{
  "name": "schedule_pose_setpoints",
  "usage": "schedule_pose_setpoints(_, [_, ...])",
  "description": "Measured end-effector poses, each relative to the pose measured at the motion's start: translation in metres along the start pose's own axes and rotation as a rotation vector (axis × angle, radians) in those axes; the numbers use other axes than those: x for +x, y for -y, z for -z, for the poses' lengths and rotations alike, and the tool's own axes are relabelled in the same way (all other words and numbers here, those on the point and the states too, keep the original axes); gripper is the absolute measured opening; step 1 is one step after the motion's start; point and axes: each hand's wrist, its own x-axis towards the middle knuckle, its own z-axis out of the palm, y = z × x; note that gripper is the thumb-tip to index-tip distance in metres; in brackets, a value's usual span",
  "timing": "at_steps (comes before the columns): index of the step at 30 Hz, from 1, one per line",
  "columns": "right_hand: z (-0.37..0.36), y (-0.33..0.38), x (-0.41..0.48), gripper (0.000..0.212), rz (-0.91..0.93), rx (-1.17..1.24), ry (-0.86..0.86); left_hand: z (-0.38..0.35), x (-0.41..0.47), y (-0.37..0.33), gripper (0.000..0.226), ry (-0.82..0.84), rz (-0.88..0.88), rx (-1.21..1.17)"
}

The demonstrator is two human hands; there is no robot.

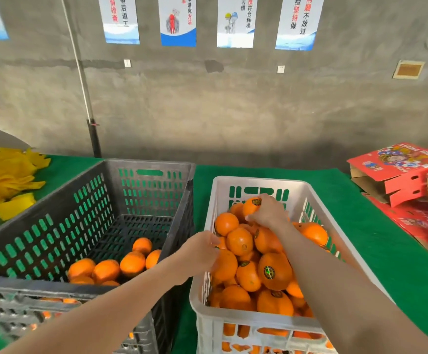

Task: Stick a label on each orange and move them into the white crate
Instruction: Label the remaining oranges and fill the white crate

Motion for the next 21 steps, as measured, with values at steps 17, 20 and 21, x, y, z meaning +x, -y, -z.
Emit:
schedule_pose_setpoints(17, [-0.031, -0.012, -0.244, 0.020, 0.721, 0.456, 0.321, -0.013, -0.062, 0.007, 0.020, -0.138, -0.214, -0.065])
schedule_pose_setpoints(20, [-0.087, -0.041, -0.262, 0.045, 0.483, 0.001, 0.676, -0.020, -0.084, 0.015, 0.020, -0.163, -0.292, -0.047])
schedule_pose_setpoints(21, [-0.100, -0.049, -0.266, 0.057, 0.447, -0.062, 0.718, -0.023, -0.091, 0.018, 0.021, -0.172, -0.310, -0.058])
